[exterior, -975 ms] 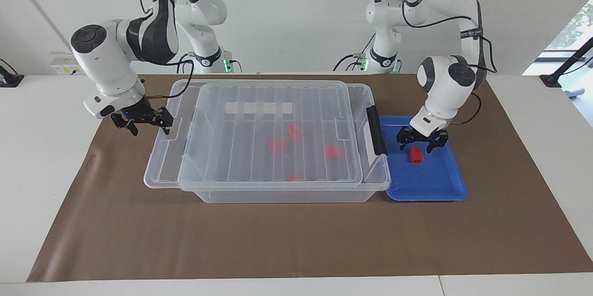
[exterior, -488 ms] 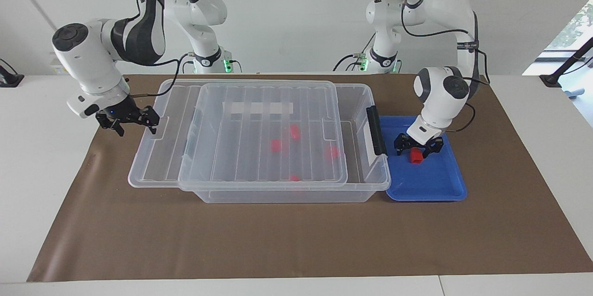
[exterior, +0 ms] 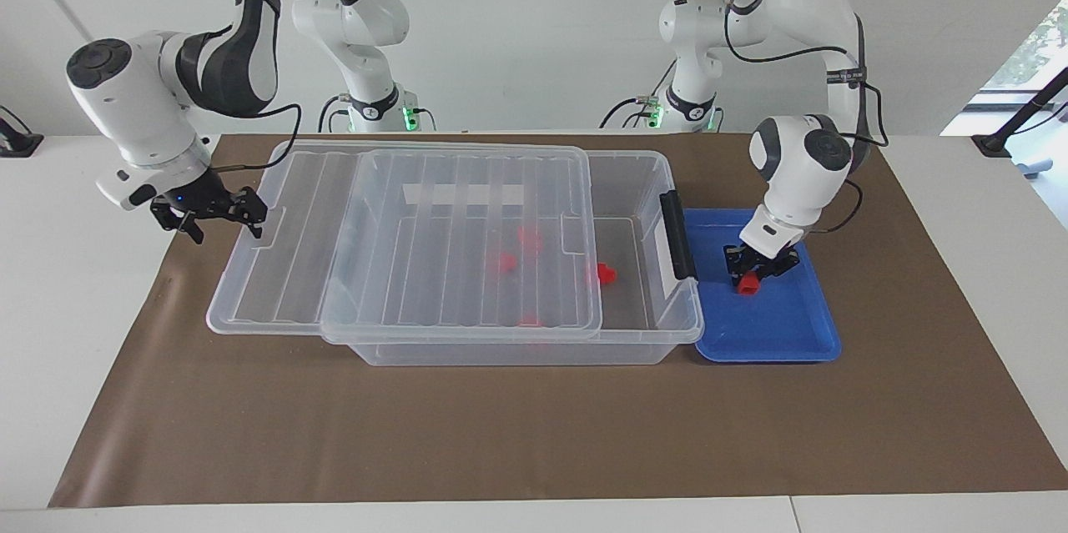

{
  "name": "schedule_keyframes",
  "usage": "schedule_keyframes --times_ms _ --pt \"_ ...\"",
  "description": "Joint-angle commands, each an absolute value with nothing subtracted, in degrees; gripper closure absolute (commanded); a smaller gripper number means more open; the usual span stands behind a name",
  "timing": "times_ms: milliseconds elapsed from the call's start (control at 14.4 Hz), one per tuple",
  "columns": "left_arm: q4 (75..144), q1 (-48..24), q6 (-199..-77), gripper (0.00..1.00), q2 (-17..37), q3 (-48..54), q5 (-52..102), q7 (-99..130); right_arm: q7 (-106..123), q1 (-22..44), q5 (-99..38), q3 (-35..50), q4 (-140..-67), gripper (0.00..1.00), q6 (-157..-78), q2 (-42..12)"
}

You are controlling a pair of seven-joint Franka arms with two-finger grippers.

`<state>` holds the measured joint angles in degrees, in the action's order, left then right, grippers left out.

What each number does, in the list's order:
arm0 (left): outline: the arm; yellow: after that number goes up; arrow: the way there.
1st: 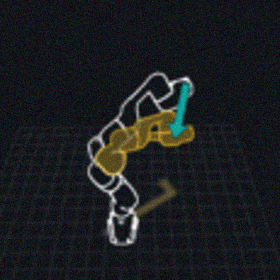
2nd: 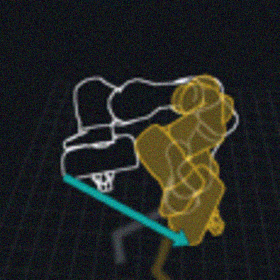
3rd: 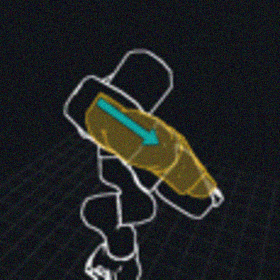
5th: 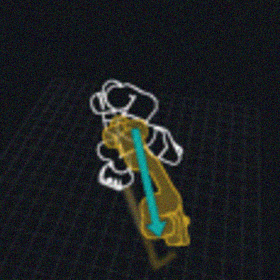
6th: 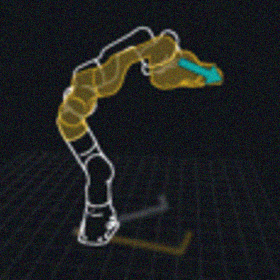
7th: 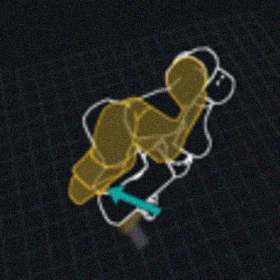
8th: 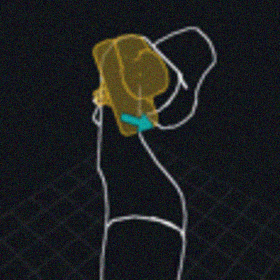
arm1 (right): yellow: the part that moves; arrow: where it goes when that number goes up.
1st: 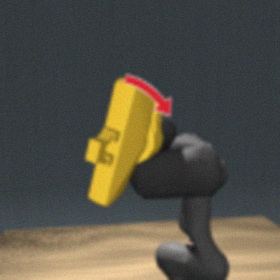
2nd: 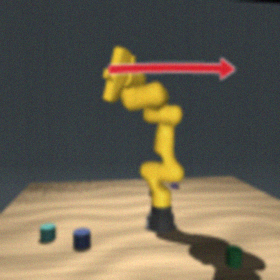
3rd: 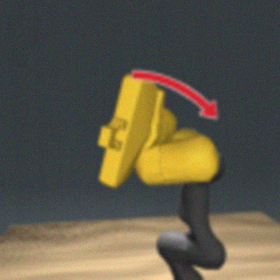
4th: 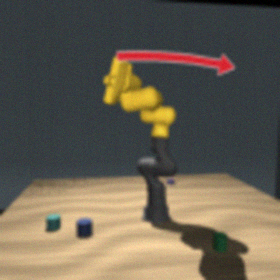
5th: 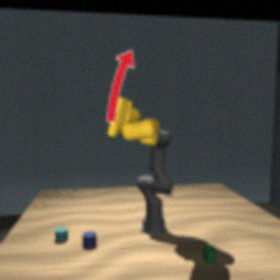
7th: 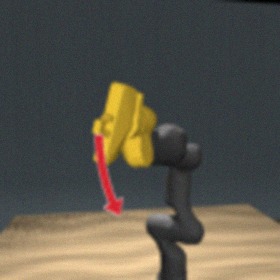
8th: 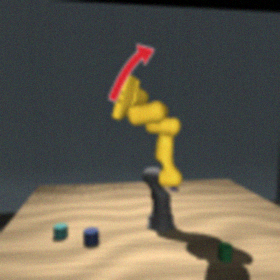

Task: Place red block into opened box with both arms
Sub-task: 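Grasp the red blocks in the blue tray with the left gripper, then carry the red blocks over the opened box with the left gripper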

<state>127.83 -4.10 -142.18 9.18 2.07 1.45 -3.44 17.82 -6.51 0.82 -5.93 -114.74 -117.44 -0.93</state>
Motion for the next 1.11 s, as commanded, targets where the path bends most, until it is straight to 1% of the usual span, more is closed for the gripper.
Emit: schedule_keyframes --times_ms 0,139,348,418,557,836,1045 --pt "128.50 -4.13 -142.74 1.00 7.82 1.85 0.53 -1.85 21.35 -7.38 1.14 -6.94 -115.93 0.00 -118.92 -0.53" --pt "128.41 -4.13 -140.99 1.00 5.73 1.85 0.53 -1.85 23.11 -7.38 1.14 -8.08 -115.84 0.00 -118.92 -0.53" --pt "126.84 -4.22 -133.27 1.00 0.28 1.85 0.53 -1.85 23.82 -7.38 1.14 -8.61 -115.84 0.00 -118.83 -0.53" --pt "125.61 -4.39 -130.28 1.00 -1.22 1.76 0.53 -1.76 23.91 -7.38 1.14 -8.87 -115.84 0.00 -118.83 -0.53" --pt "120.79 -4.66 -122.38 1.00 -3.42 1.84 0.53 -1.85 25.74 -7.38 1.14 -9.66 -115.66 0.00 -118.83 -0.70" --pt "111.99 -5.71 -109.62 1.00 -5.10 3.24 0.53 -1.06 28.30 -7.38 1.05 -10.98 -115.23 0.00 -118.92 -0.97" --pt "110.92 -9.04 -107.93 1.00 -5.45 7.19 0.44 8.49 28.39 -7.38 1.05 -11.42 -115.14 0.00 -118.92 -0.97"
